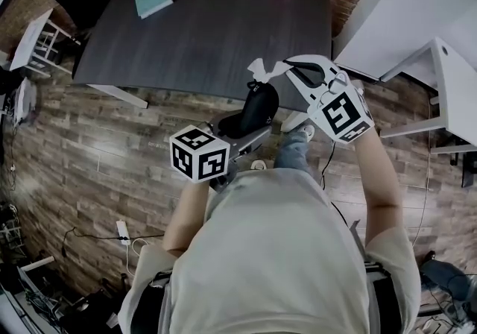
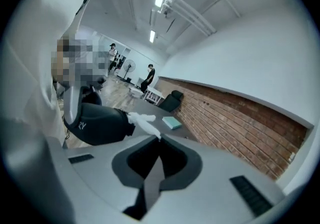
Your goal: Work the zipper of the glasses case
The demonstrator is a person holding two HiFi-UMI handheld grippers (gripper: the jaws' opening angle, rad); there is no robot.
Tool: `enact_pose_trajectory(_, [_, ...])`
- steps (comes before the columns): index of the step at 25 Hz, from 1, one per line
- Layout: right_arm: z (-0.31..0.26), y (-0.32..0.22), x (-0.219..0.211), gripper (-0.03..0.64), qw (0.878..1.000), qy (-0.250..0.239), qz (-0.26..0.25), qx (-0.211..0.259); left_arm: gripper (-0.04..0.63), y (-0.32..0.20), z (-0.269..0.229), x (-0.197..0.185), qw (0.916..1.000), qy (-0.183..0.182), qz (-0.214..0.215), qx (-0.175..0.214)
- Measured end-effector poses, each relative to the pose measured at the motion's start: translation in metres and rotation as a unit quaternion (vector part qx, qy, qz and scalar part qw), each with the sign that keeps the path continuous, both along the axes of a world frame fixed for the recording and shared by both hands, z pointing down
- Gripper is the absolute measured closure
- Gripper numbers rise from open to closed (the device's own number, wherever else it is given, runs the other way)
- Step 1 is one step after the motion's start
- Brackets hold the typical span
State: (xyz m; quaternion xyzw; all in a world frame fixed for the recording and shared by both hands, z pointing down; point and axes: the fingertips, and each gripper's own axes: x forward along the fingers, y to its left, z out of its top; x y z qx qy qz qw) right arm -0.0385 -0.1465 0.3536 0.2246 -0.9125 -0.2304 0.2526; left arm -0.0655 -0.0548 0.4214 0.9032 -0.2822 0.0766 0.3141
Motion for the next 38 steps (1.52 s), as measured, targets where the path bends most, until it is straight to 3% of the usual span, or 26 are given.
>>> enact_pose_trajectory(6, [-0.02, -0.017, 0.012, 0.615, 0.999, -0.011, 0.03, -0.003, 0.356, -0.005, -0.007, 0.005, 0.9996, 0.025, -0.009, 0.01])
enact_pose_trajectory(11, [-0.016, -0.03, 0.03, 0.615, 0.999, -0.001, 0.053, -0.01, 0.359, -0.015, -0.022, 0.005, 0.9983, 0.02, -0.025, 0.049])
enact_pose_trajectory(14, [-0.01, -0.036, 0.039, 0.615, 0.997, -0.009, 0.069, -0.026, 0.36, -0.021, -0.029, 0.004, 0.9973, 0.042, -0.029, 0.053])
enact_pose_trajectory(23, [0.028, -0.027, 0.049, 0.615, 0.989, -0.053, 0.09, -0.106, 0.362, -0.04, -0.046, -0.002, 0.9929, 0.077, -0.057, 0.071])
enact_pose_trajectory(27, [0.044, -0.019, 0.045, 0.615, 0.982, -0.078, 0.095, -0.143, 0.362, -0.054, -0.057, -0.008, 0.9891, 0.108, -0.071, 0.07])
enact_pose_trajectory(38, [0.085, 0.021, 0.021, 0.615, 0.961, -0.114, 0.086, -0.236, 0.36, -0.1, -0.075, -0.004, 0.9845, 0.125, -0.088, 0.087])
